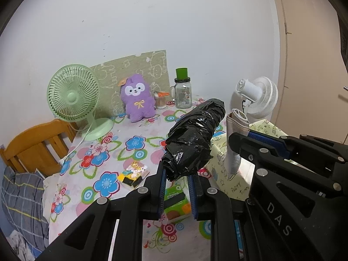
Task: Organize soft objects
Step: 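Carry the black bundle and white rolled cloth over the yellow-green box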
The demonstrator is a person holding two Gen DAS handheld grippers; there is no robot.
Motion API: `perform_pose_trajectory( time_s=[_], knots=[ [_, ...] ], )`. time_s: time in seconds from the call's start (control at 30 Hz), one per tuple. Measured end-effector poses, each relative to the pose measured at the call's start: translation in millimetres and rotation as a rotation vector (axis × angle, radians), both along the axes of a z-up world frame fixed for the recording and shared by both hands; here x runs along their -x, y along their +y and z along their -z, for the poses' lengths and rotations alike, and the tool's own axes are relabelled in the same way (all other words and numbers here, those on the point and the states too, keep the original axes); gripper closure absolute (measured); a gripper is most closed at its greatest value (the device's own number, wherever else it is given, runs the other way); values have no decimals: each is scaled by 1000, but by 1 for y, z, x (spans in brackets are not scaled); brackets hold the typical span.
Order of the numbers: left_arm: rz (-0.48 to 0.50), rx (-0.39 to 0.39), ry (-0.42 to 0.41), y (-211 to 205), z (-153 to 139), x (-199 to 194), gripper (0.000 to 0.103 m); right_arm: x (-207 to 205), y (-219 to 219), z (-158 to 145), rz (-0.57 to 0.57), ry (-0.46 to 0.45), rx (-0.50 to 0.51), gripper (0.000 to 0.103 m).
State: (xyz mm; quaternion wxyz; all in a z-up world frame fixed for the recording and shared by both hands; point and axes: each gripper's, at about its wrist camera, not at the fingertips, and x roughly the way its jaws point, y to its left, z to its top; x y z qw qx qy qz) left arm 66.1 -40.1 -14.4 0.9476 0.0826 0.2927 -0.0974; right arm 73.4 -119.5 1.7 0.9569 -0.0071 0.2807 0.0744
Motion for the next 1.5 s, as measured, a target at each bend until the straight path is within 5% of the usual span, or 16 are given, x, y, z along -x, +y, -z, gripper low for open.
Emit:
perform_pose_trajectory(
  time_s=[1.5],
  knots=[
    [136,-28,73,-124,13,-44,85,-34,-121,15,129,61,-16,89]
  ],
)
